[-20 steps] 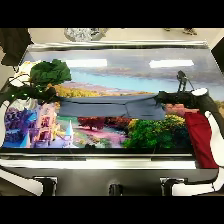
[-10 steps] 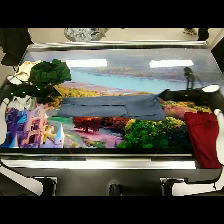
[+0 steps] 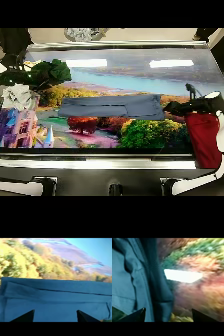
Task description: Fold the shirts.
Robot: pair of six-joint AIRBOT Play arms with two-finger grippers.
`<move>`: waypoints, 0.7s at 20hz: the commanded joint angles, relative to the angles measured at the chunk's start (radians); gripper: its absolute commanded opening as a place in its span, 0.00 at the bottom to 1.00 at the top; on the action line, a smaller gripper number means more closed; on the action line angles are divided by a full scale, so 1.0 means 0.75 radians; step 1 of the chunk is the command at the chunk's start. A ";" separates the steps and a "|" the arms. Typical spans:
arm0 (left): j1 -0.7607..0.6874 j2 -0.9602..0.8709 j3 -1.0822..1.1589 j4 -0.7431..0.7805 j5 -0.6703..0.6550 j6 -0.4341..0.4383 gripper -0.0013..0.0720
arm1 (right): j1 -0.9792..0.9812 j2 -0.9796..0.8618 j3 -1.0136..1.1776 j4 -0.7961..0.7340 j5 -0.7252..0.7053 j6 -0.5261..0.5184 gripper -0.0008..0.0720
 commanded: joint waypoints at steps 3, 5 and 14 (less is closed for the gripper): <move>-0.116 0.122 0.002 0.002 0.000 0.000 0.85 | 0.152 -0.094 0.002 0.167 -0.063 0.043 0.97; -0.149 0.129 0.002 0.002 -0.002 0.000 0.85 | 0.213 -0.095 0.002 0.205 -0.117 0.069 0.90; -0.465 0.100 -0.304 -0.004 0.253 0.132 0.07 | 0.266 0.174 0.002 0.235 -0.061 0.087 0.06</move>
